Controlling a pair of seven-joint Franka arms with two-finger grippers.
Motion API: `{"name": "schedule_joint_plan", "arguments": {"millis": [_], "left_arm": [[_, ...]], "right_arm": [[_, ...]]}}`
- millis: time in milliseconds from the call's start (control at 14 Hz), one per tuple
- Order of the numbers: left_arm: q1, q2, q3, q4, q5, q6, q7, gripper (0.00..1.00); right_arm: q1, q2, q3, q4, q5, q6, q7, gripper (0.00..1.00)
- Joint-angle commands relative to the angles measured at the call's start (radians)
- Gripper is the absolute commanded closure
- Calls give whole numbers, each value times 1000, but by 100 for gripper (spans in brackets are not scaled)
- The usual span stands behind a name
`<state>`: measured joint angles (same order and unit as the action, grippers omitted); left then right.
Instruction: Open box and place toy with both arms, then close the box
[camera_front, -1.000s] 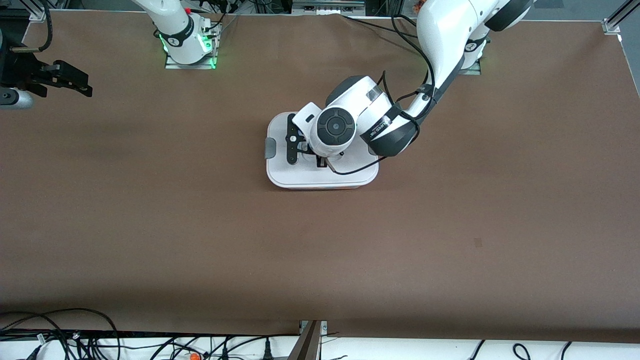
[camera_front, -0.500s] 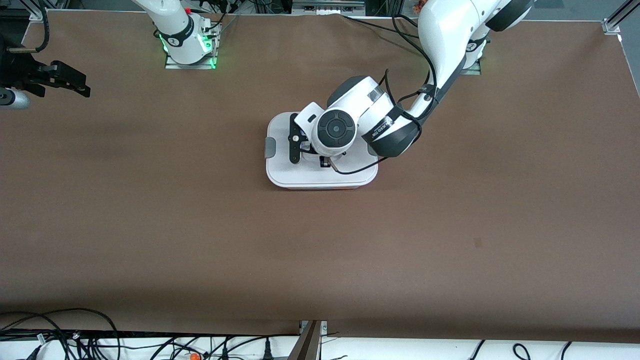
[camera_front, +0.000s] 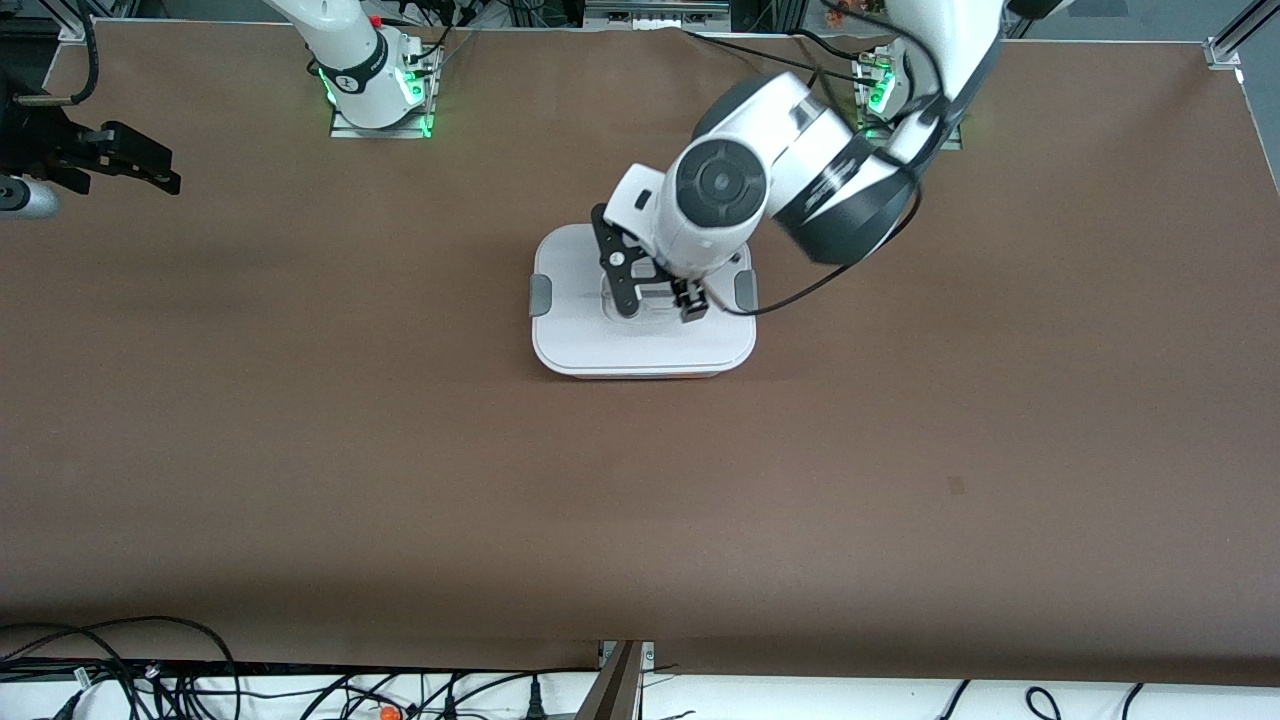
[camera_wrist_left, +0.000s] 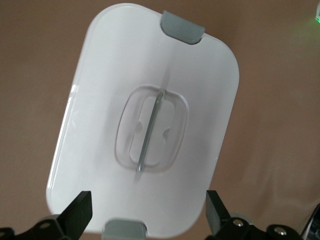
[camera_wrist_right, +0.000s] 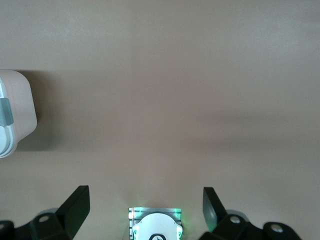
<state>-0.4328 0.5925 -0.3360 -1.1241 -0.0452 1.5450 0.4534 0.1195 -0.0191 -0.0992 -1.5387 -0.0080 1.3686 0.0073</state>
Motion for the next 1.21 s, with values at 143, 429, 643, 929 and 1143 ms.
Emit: {"name": "schedule_joint_plan", "arguments": {"millis": [143, 429, 643, 929, 1143], "left_arm": [[5, -140, 152, -19, -5, -186, -62, 0], [42, -224, 253, 11, 5, -292, -68, 0], [109, -315, 336, -119, -18, -245, -71, 0], [199, -541, 339, -477, -2, 47, -224, 0], [270, -622, 356, -577, -2, 84, -311, 0]], "right_arm": [[-6, 8, 6, 22, -3, -10, 16, 0], [-6, 8, 6, 22, -3, -9, 16, 0], [-6, 8, 6, 22, -4, -10, 16, 0], [-6, 8, 4, 22, -4, -10, 16, 0], [-6, 8, 4, 22, -7, -10, 16, 0]]}}
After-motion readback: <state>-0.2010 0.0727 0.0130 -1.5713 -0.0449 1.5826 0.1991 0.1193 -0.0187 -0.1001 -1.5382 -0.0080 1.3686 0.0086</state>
